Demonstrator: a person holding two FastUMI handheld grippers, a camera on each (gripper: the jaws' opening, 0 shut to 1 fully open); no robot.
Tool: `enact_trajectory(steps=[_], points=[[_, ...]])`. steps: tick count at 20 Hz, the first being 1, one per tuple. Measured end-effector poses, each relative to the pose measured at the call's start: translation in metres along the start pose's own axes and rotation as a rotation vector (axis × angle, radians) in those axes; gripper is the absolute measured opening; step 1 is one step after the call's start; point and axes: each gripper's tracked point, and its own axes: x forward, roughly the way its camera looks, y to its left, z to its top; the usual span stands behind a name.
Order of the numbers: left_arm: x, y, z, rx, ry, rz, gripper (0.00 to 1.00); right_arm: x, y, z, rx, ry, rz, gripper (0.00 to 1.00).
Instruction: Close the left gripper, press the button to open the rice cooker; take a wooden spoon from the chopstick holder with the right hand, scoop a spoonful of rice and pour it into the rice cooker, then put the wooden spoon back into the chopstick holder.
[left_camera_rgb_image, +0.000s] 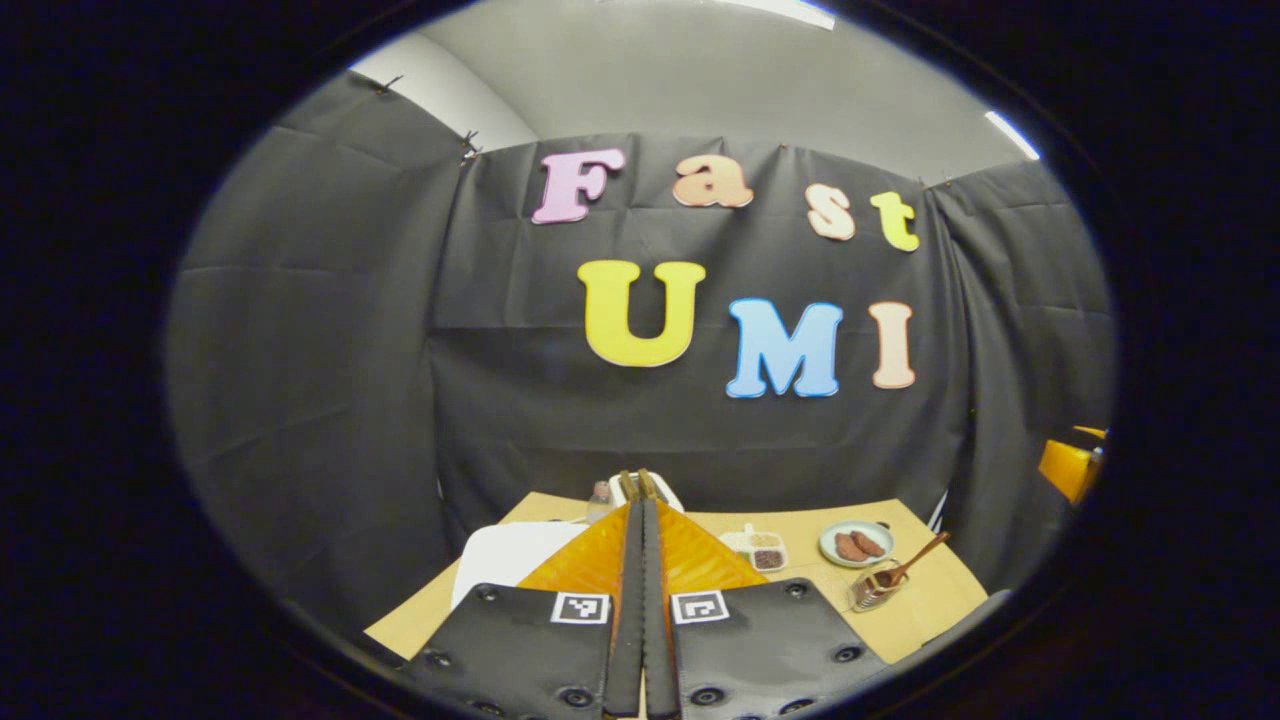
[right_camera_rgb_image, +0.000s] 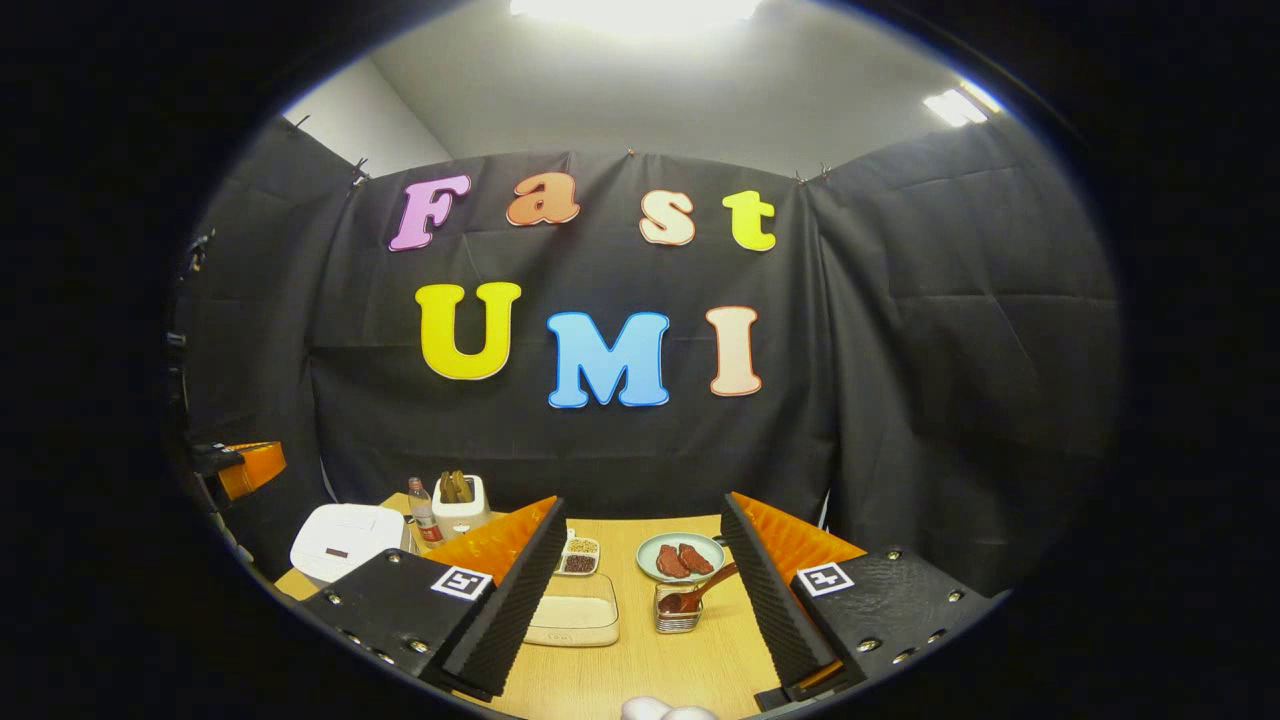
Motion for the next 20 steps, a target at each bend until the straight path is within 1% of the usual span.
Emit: enact_trajectory(steps=[1, 5, 9, 13, 16, 20], points=[[0.014, 0.012, -0.009, -0.009, 0.026, 0.026, 0.09, 0.001, 0.001, -0.002, -0.008, 0.006, -0.002, 0.95], [0.055, 0.055, -0.066, -0.079, 0.160, 0.102, 0.09, 0.006, 0.007, -0.012, -0.034, 0.038, -0.006, 0.95], [0.088, 0.079, -0.130, -0.095, 0.274, 0.154, 0.09, 0.011, 0.013, -0.029, -0.049, 0.083, -0.009, 0.95], [0.108, 0.087, -0.180, -0.092, 0.377, 0.172, 0.09, 0.015, 0.023, -0.048, -0.059, 0.132, 0.000, 0.95], [0.112, 0.093, -0.199, -0.079, 0.417, 0.194, 0.09, 0.017, 0.027, -0.053, -0.067, 0.145, 0.002, 0.95], [0.114, 0.094, -0.227, -0.100, 0.490, 0.198, 0.09, 0.018, 0.031, -0.055, -0.058, 0.154, 0.006, 0.95]])
